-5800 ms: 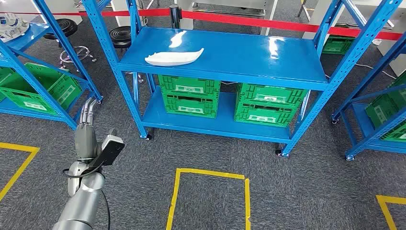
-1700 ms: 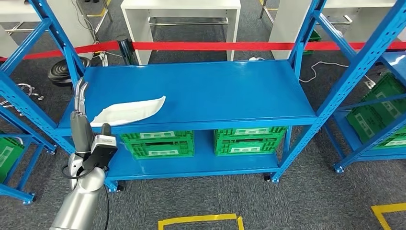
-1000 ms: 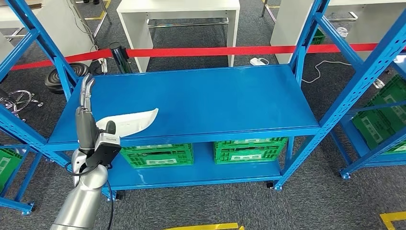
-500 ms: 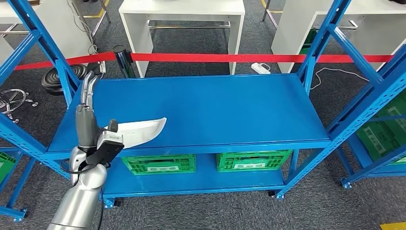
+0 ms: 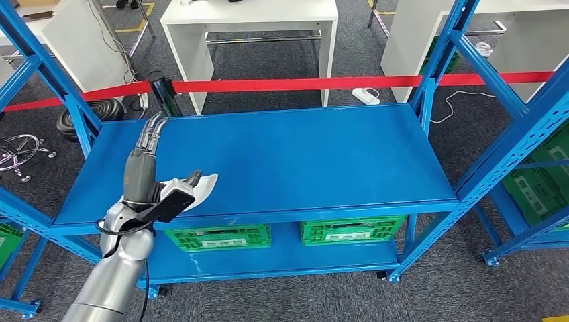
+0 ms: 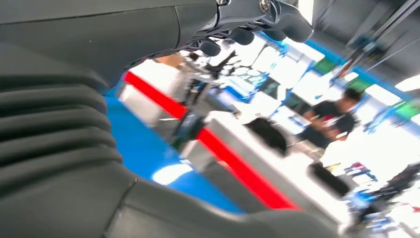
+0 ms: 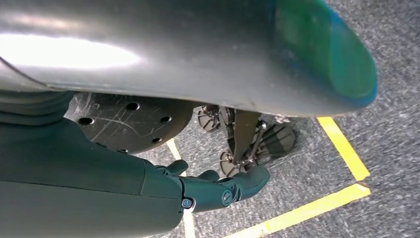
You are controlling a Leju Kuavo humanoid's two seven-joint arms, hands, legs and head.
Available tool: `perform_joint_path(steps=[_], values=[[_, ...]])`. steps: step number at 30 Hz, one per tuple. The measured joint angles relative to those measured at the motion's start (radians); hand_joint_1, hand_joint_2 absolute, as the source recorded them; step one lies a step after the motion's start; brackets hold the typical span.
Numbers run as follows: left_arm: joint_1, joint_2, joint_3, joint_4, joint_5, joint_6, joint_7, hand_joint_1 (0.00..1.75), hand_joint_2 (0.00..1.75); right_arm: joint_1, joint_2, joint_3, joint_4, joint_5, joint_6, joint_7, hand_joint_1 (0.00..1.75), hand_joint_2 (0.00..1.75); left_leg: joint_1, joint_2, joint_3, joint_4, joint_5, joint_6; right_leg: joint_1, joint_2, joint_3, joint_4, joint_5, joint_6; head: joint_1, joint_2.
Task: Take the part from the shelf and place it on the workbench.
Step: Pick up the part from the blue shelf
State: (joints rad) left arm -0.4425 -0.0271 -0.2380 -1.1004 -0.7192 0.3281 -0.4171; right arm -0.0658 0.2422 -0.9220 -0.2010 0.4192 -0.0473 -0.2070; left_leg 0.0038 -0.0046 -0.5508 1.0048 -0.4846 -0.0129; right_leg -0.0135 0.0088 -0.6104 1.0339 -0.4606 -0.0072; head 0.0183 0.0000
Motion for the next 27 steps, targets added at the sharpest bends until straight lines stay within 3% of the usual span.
perform_joint_path(steps=[6,19,27], values=[[0.004,0.014,0.000,0.034,-0.026,-0.009,0.030,0.00,1.75,0.000,0.000,0.000,0.000,0.003,-0.009,0.010,0.00,0.00,0.002,0.000,0.003,-0.006,0.003,-0.017,0.002,-0.001,0.000,0.000,-0.002,-0.004,0.000,0.000],[0.070,0.022,0.035,0.049,-0.101,-0.095,0.123,0.00,1.75,0.000,0.000,-0.002,0.000,0.017,-0.019,0.009,0.00,0.00,0.002,-0.001,0.004,-0.006,0.002,-0.018,0.002,-0.001,0.007,-0.007,-0.002,-0.003,0.000,0.000],[0.108,0.037,0.058,0.035,-0.006,-0.243,0.100,0.00,1.75,0.000,0.000,-0.022,0.000,0.009,-0.060,-0.001,0.00,0.00,0.002,-0.001,0.004,-0.006,0.001,-0.017,0.002,-0.002,0.008,-0.008,-0.001,-0.003,0.000,0.000]])
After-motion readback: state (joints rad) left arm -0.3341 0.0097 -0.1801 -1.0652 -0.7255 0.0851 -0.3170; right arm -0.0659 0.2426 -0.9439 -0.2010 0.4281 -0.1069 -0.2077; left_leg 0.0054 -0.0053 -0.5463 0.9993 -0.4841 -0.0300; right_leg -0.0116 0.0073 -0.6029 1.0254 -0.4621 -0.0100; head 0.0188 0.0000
